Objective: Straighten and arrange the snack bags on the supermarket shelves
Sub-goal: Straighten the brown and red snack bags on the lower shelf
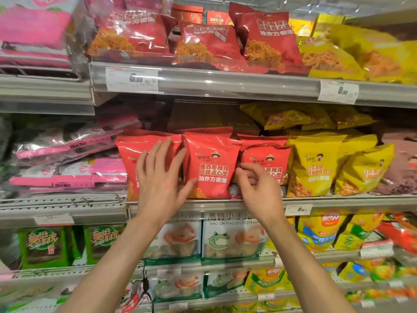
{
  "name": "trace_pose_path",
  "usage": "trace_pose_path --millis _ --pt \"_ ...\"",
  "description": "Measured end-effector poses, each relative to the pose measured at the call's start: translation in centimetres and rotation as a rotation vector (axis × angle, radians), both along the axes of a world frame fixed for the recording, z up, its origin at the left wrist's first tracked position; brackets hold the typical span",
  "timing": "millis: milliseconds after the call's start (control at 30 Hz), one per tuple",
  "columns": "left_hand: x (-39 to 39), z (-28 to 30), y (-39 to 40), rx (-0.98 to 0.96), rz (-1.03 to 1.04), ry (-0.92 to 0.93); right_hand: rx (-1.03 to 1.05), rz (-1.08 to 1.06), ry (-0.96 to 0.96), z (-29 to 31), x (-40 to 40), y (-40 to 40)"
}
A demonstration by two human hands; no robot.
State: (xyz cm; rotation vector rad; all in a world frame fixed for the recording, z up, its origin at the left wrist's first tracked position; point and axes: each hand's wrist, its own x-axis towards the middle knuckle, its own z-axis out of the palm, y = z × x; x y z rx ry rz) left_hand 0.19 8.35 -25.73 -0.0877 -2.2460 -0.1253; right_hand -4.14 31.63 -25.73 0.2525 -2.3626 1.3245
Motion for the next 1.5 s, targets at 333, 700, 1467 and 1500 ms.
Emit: trace_pose_path --millis 333,700,1467,1500 --pt "-2.5 -0.7 2.9 -0.088 0.144 -0.121 0.229 -0.177 0.090 -2.5 -0.7 2.9" --pt "-3.1 -1.6 2.6 -0.067 0.091 -0.132 0.193 -0.022 -0.033 -3.0 -2.5 3.7" --pt "6.0 -7.2 7.8 1.099 -0.492 -0.532 -0.428 -0.017 -0.344 -10.3 7.7 13.0" --pt "6.2 -7.8 8.7 1.124 -0.482 -0.542 -0.435 -0.035 -0.366 -10.9 8.1 13.8"
